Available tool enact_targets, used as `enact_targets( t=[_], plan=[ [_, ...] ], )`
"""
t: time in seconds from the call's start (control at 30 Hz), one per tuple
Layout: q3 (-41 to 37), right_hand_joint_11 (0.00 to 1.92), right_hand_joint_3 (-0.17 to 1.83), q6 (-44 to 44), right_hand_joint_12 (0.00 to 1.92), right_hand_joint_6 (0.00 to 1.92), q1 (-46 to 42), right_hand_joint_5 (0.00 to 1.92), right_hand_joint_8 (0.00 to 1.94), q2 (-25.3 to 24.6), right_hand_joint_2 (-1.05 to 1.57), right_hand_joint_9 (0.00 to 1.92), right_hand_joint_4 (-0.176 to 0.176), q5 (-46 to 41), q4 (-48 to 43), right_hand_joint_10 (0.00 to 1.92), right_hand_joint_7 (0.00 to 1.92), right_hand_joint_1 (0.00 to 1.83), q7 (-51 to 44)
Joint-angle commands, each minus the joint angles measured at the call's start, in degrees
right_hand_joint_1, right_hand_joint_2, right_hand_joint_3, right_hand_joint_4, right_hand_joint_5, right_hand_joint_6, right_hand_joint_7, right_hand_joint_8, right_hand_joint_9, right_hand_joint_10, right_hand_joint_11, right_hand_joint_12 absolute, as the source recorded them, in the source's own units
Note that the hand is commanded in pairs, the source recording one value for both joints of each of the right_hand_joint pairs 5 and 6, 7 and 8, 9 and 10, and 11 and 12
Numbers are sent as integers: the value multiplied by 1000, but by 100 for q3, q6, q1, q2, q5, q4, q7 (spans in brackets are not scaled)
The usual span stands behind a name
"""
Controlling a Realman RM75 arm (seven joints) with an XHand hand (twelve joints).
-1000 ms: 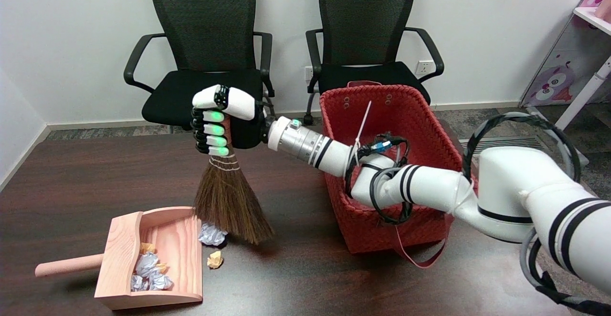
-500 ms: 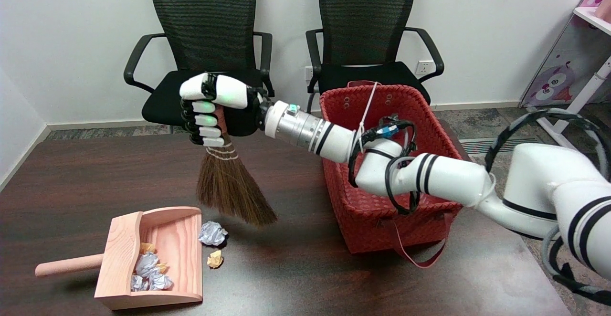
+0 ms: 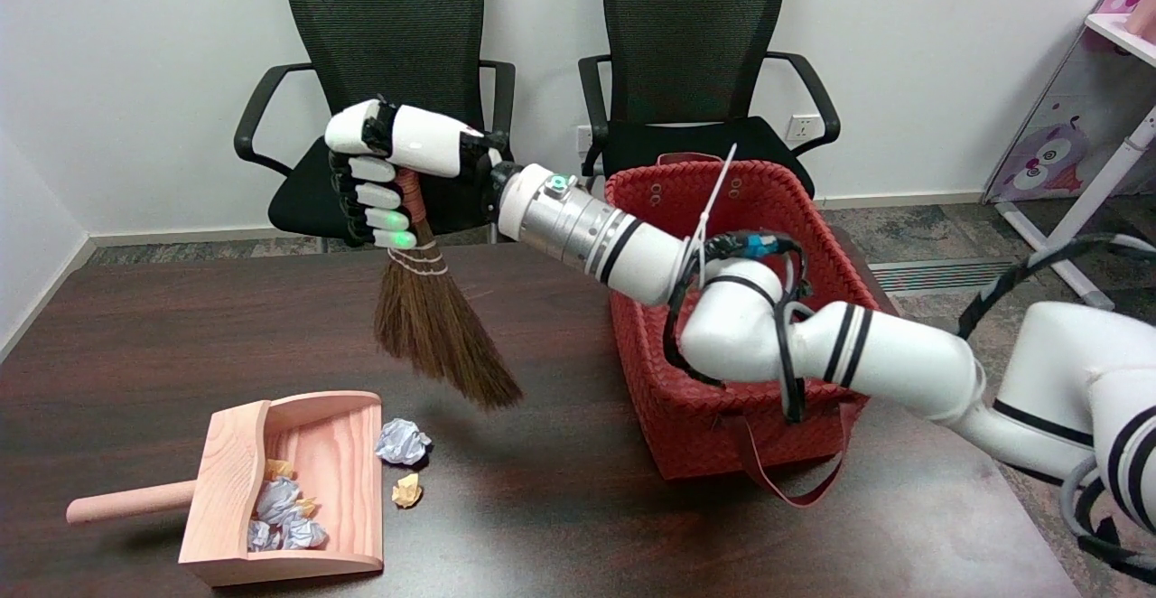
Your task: Sweep the paper ball into the dustpan.
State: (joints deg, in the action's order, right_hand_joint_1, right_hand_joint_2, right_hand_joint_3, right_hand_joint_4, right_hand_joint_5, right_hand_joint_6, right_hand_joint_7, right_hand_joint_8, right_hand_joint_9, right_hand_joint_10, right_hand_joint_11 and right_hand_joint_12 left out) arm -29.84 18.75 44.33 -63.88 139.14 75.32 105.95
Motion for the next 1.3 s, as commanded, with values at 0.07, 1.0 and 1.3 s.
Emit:
enact_targets(
  t=[0.07, 1.0, 1.3],
  plan=[
    [-1178, 1920, 1380, -550, 1920, 1920, -1606, 1920, 1920, -515, 1463, 1920, 56, -2559, 1592, 1920, 1920, 452, -3760],
    [-383, 1920, 1408, 3296, 1920, 1920, -3284, 1920, 1920, -3053, 1508, 1920, 57, -5345, 1424, 1920, 1920, 543, -14796],
    [-347, 1920, 1494, 3450, 1920, 1920, -3864, 1920, 1920, -3530, 1411, 1920, 53, -5328, 1310, 1920, 1920, 554, -14743]
  ],
)
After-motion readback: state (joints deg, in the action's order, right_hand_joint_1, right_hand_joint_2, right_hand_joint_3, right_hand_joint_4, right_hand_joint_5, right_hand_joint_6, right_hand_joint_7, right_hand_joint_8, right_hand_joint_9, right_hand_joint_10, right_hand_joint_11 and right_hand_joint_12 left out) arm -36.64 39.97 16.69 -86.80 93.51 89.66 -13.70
